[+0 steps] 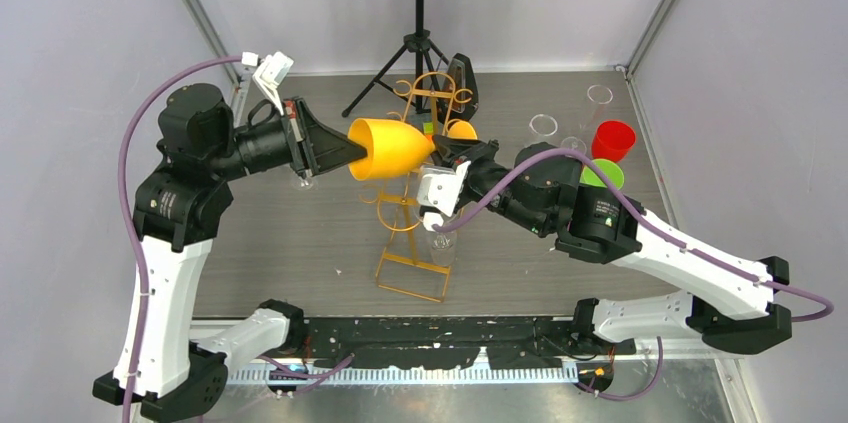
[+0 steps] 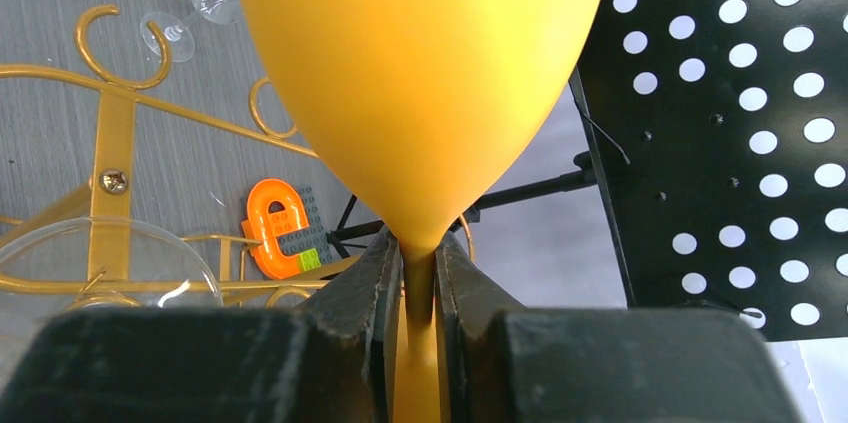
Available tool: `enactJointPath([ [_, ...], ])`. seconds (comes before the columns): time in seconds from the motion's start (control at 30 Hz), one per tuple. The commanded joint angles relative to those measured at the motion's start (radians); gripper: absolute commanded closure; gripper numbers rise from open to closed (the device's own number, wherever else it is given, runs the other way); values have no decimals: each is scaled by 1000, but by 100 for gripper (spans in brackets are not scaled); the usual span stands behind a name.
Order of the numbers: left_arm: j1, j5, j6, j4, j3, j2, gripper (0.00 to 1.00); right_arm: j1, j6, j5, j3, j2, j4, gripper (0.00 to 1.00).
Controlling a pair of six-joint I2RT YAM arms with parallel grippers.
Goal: Take the wine glass off the wine glass rack
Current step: Place the wine glass at the center of the board.
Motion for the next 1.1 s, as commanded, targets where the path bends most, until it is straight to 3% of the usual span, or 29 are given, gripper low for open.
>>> enactJointPath([
  [0.0, 2, 55, -10, 69, 5, -9, 100, 11, -1, 30, 10, 1, 98, 94],
  [0.13, 2, 43, -20, 82, 14, -9, 100, 15, 0, 24, -7, -13, 114, 82],
  [0.27, 2, 18, -21, 75, 31, -1, 100, 18, 2, 30, -24, -35, 128, 60],
  [0.4, 2, -12, -18, 71, 47, 5, 100, 25, 10, 27, -37, -63, 144, 48],
  [0.67, 3, -118, 24, 23, 102, 6, 100, 36, 72, -24, -65, -166, 214, 37],
  [0.87, 3, -313, 122, -106, 222, 13, 100, 36, 172, -3, -111, -258, 332, 31],
  [1.07, 3, -530, 198, -191, 283, 0, 100, 36, 308, 80, -66, -266, 261, 26],
])
